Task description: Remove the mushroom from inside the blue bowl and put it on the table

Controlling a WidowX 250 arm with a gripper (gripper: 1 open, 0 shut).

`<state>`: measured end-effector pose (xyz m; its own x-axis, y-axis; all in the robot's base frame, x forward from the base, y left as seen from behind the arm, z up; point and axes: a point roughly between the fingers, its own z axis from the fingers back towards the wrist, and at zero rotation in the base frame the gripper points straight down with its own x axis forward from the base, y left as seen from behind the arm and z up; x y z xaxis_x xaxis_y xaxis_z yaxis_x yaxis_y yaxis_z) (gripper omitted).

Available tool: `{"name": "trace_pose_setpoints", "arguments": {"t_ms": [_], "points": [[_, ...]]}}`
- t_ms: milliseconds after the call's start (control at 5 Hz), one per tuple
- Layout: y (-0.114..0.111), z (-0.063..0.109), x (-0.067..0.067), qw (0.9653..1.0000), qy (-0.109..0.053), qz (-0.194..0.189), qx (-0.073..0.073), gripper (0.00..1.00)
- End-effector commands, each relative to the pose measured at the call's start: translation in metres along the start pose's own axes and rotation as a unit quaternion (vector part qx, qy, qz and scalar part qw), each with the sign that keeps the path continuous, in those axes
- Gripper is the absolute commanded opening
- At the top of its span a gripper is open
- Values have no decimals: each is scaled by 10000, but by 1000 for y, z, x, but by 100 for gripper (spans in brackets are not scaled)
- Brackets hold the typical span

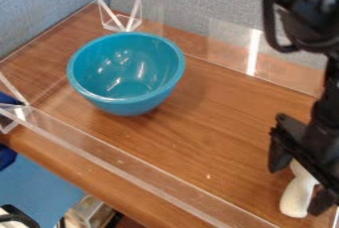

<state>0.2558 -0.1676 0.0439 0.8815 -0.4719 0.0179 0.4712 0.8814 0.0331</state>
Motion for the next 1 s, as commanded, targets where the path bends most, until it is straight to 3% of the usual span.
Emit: {"name": "trace_pose_setpoints", "arguments": {"t_ms": [0,400,600,800], "points": [[1,4,11,9997,-238,20,-31,100],[9,-6,6,9997,-181,191,-1,100],[16,-6,2,9993,-205,316,53,0],[28,1,-5,9978,-291,572,162,0]]}}
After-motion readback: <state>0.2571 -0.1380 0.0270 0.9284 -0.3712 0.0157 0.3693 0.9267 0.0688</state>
